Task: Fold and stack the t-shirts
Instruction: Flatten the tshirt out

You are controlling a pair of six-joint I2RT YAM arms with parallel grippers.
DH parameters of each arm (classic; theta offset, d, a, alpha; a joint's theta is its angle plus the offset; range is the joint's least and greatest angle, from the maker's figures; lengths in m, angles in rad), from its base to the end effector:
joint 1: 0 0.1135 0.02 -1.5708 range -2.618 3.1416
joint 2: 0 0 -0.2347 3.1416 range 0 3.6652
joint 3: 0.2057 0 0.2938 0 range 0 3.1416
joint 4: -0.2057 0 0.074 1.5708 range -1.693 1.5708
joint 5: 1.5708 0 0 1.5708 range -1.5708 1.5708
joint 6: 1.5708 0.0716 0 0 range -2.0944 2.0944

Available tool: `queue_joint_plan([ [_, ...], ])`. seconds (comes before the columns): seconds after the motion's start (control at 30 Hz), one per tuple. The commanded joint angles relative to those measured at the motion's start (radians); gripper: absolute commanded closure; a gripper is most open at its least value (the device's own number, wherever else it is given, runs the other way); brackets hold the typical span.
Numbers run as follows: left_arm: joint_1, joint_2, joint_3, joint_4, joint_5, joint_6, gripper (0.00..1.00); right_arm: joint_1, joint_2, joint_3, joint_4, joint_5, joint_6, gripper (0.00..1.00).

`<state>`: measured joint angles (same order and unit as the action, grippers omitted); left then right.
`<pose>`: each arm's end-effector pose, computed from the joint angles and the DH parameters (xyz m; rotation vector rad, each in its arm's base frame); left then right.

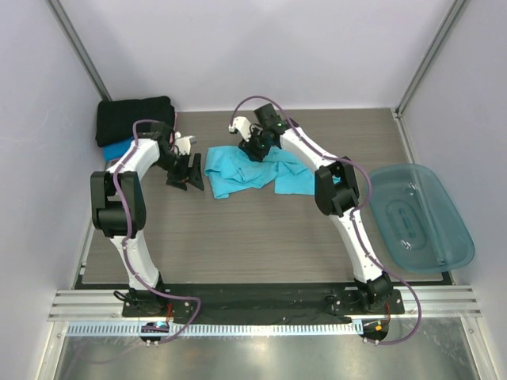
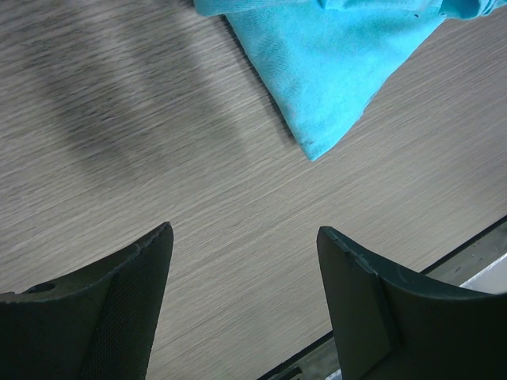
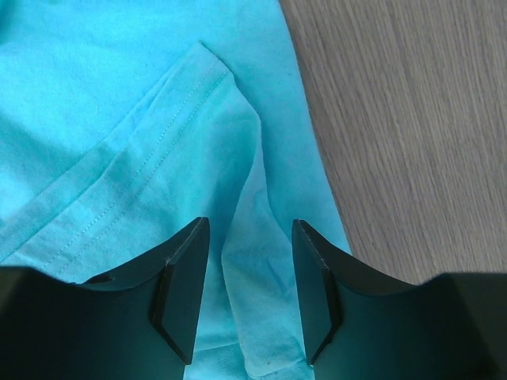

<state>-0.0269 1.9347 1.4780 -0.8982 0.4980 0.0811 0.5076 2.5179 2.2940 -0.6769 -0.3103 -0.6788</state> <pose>0.4164 -0.0454 0.1261 0.2306 2.8218 -0.7111 0.5072 0.3071 0.1338 -1.4700 1.9434 0.3067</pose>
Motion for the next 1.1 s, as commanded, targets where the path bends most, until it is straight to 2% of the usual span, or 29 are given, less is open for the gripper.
queue_joint_plan([
  [0.0, -0.007, -0.029, 0.011, 0.001, 0.004, -0.009, 0.26, 0.005, -0.057, 0.001, 0.049, 0.025, 0.007, 0.49],
  [0.03, -0.007, -0.031, 0.013, 0.002, 0.002, -0.009, 0.26, 0.006, -0.053, 0.002, 0.050, 0.033, 0.007, 0.51],
  [0.07, -0.007, -0.033, 0.015, 0.002, -0.001, -0.009, 0.25, 0.006, -0.047, 0.002, 0.048, 0.046, 0.008, 0.60],
  [0.13, -0.007, -0.034, 0.015, 0.001, -0.004, -0.009, 0.25, 0.006, -0.045, 0.001, 0.050, 0.059, 0.012, 0.70],
  [0.17, -0.007, -0.034, 0.015, 0.002, -0.004, -0.007, 0.25, 0.006, -0.051, -0.001, 0.050, 0.068, 0.016, 0.80],
  [0.27, -0.007, -0.036, 0.007, 0.007, -0.004, -0.009, 0.25, 0.005, -0.080, -0.024, 0.050, 0.089, 0.030, 0.89],
  [0.37, -0.007, -0.036, 0.004, 0.012, -0.001, -0.009, 0.25, 0.005, -0.178, -0.111, 0.051, 0.096, 0.018, 0.99],
  [0.5, -0.007, -0.025, 0.015, 0.021, 0.002, -0.009, 0.25, -0.014, -0.385, -0.298, 0.051, 0.086, 0.012, 0.99],
  [0.63, -0.007, -0.008, 0.041, 0.028, 0.023, -0.011, 0.25, -0.024, -0.624, -0.566, 0.043, 0.105, -0.048, 0.99],
  [0.77, -0.007, 0.013, 0.062, 0.031, 0.031, -0.015, 0.26, -0.024, -0.740, -0.737, 0.023, 0.120, -0.108, 0.98],
  [0.8, -0.007, 0.024, 0.067, 0.030, 0.033, -0.017, 0.26, -0.024, -0.748, -0.764, 0.026, 0.122, -0.105, 0.95],
  [0.83, -0.005, 0.029, 0.071, 0.030, 0.034, -0.018, 0.26, -0.024, -0.746, -0.763, 0.033, 0.122, -0.097, 0.89],
  [0.87, -0.007, 0.035, 0.082, 0.027, 0.039, -0.021, 0.26, -0.023, -0.719, -0.752, 0.040, 0.120, -0.088, 0.71],
  [0.9, -0.007, 0.041, 0.087, 0.025, 0.043, -0.024, 0.26, -0.024, -0.697, -0.733, 0.046, 0.122, -0.056, 0.64],
  [0.97, -0.007, 0.043, 0.084, 0.027, 0.062, -0.040, 0.25, -0.024, -0.607, -0.636, 0.053, 0.123, -0.024, 0.57],
  [1.07, -0.016, 0.036, 0.068, 0.065, 0.123, -0.076, 0.26, -0.024, -0.509, -0.500, 0.054, 0.126, 0.010, 0.57],
])
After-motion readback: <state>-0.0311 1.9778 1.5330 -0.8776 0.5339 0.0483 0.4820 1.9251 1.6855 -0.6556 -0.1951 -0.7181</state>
